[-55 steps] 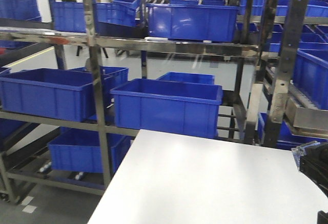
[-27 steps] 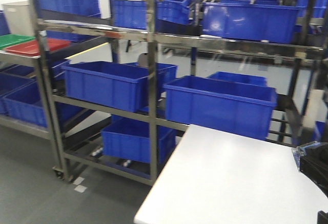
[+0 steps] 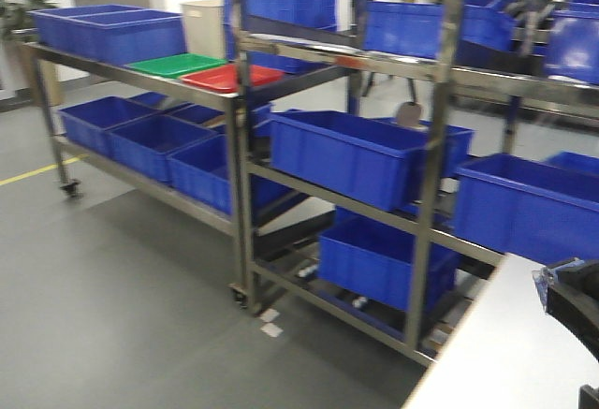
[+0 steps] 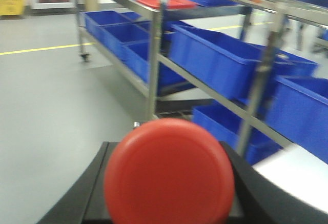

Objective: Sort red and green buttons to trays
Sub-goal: 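Drive the base away from the table while holding both buttons, then drive the base to the shelf with the green and red trays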

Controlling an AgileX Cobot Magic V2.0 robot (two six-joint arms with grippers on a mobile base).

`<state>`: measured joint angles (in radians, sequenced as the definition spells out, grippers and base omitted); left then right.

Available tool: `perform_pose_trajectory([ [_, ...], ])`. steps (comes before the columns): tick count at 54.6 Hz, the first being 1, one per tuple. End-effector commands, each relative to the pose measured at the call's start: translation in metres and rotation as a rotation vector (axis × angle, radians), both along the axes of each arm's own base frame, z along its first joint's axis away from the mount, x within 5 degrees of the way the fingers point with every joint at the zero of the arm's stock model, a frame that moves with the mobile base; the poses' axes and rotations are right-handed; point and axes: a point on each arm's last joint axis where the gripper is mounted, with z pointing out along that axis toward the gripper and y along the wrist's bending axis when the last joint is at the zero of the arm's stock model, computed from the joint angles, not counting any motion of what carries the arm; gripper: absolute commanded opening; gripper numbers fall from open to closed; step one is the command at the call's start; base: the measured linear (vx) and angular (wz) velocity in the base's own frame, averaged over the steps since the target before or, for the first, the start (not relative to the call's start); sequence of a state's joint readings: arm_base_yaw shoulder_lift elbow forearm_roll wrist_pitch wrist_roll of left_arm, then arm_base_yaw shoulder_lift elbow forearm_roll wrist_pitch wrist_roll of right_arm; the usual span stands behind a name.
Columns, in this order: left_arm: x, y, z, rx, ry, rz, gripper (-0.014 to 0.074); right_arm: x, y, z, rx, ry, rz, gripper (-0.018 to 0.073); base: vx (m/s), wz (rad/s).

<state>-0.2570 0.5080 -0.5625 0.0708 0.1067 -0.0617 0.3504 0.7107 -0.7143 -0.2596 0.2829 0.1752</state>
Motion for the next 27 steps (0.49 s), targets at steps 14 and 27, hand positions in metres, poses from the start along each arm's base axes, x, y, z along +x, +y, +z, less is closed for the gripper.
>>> perform_pose_trajectory([
  [14,-0.0029,-0.0007,0.0198,-0.038,-0.119,-0.015,-0.0006,-0.0005,0.0012,0.0185,0.016,-0.117,0.019,-0.0009,0.13,0.55],
  [27,-0.0029,-0.0007,0.0198,-0.038,-0.119,-0.015,-0.0006,-0.0005,0.0012,0.0185,0.016,-0.117,0.019,-0.0009,0.19,0.51],
])
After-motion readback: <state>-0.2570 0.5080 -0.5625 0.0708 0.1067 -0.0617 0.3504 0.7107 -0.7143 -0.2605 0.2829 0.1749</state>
